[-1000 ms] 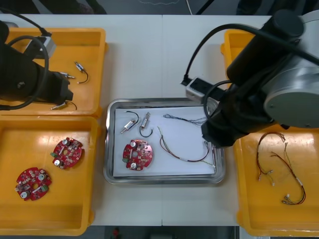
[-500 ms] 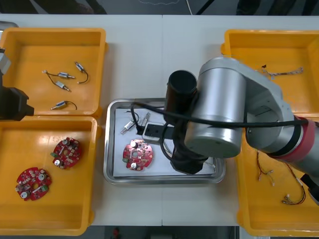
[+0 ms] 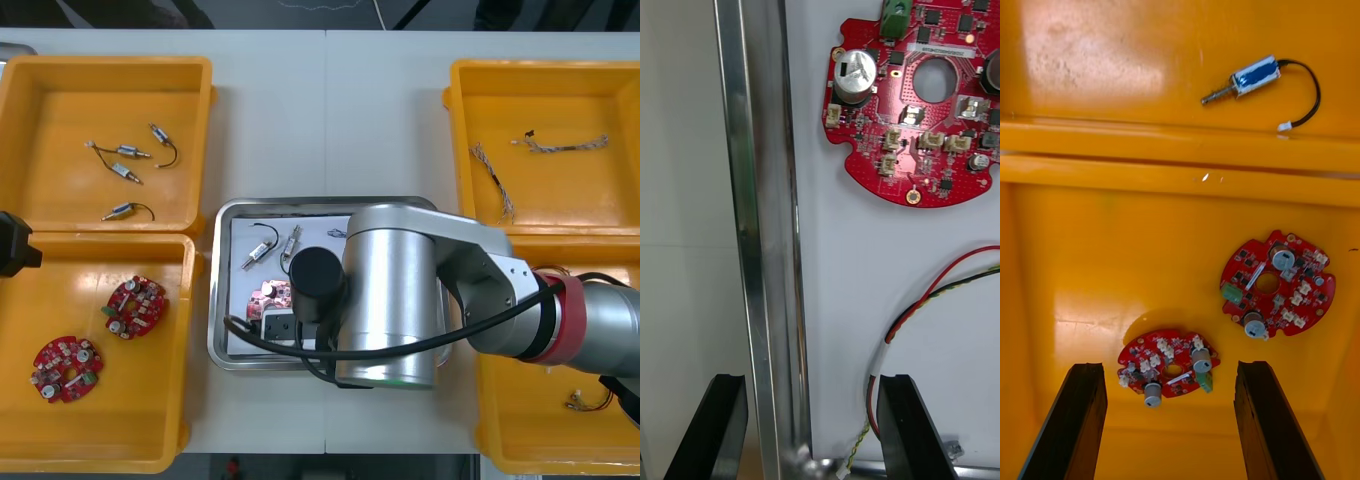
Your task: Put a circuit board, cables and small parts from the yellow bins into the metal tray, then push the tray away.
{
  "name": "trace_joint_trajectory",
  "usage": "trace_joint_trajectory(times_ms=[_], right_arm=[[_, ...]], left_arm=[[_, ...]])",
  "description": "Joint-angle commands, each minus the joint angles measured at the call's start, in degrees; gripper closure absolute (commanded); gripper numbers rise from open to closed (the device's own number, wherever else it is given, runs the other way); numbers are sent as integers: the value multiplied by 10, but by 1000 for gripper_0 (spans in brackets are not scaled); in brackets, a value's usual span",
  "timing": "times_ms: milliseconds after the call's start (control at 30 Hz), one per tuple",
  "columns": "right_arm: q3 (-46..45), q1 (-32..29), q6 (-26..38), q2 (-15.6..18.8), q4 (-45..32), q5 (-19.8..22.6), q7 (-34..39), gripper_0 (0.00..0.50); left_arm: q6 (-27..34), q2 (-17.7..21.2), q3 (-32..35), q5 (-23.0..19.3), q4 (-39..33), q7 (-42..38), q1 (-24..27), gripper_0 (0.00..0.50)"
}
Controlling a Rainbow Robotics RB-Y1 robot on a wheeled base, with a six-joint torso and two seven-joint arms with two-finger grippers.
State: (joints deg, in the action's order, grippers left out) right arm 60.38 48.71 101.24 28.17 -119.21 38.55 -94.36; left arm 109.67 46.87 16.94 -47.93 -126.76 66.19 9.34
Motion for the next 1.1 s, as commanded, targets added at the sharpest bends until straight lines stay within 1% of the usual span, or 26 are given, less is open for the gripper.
trace_joint_trajectory(times_ms=[33, 133, 267, 367, 500, 700, 1100], right_arm=[[26, 3, -4, -30, 7, -14, 8, 0], [25, -9, -4, -43, 18, -18, 8, 0], [31, -27, -5, -53, 18, -42, 5, 0], [42, -36, -10, -54, 18, -54, 8, 0], [58, -50, -17, -54, 20, -83, 4, 0], [80, -51, -24, -58, 40, -102, 4, 0], [98, -52, -41, -66, 68, -123, 6, 0]], left_arm=[[3, 33, 16, -12, -16, 84, -29, 0], [3, 33, 16, -16, -17, 87, -30, 0], [3, 33, 16, -34, -16, 91, -30, 0], [3, 33, 16, -44, -17, 93, -31, 0], [3, 33, 20, -52, -17, 98, -31, 0], [3, 33, 24, -54, -17, 108, -31, 0], [3, 32, 24, -54, -17, 110, -32, 0]])
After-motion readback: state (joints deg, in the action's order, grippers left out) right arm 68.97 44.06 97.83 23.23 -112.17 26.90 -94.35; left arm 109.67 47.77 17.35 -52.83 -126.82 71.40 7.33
